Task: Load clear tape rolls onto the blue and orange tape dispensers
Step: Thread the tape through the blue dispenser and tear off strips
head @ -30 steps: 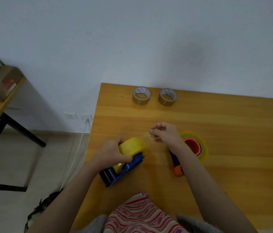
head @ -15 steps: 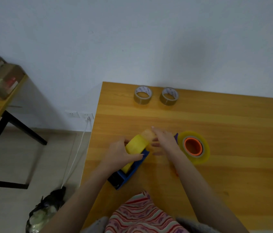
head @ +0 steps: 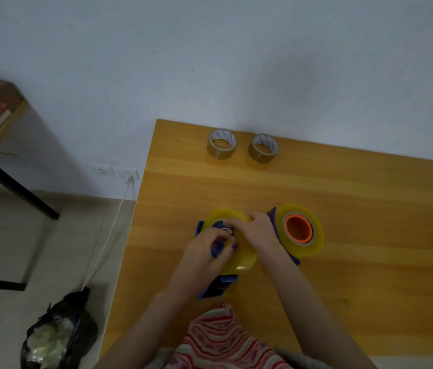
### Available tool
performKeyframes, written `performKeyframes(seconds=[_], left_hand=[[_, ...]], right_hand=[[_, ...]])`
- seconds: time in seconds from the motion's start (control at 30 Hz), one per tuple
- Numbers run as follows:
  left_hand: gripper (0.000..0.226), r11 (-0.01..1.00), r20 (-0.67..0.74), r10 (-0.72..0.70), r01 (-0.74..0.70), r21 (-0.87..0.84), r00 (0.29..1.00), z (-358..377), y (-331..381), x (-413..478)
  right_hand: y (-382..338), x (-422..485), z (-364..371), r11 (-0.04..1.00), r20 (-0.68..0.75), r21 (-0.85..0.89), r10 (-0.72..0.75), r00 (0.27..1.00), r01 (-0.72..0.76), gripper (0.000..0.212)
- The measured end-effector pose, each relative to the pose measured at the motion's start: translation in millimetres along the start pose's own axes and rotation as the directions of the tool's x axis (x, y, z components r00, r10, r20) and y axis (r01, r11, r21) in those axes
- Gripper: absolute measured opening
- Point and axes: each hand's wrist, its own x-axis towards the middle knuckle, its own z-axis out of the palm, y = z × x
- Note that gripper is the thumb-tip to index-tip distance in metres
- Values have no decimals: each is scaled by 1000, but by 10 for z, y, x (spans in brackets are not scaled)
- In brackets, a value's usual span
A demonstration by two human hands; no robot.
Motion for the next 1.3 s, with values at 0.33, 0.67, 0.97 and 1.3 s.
performKeyframes(seconds=[0.33,0.67,0.97,1.3], left_hand=[[29,689,240,-476,528,-497,846,-52,-416,104],[47,723,50,-516,466,-510,855,-62,-334,201],[43,746,-83,-558,455,-487,826,-108,-314,312],[45,676,-80,-645,518,-524,760,-122,-224,401]], right_hand=[[230,-90,-43,931,89,364,-80,993,43,97],[295,-55,41,832,27,553,-71,997,45,94],[21,-116,38,830,-80,537,-129,988,152,67],[0,-86,10,791,-122,593,-95,988,149,46]])
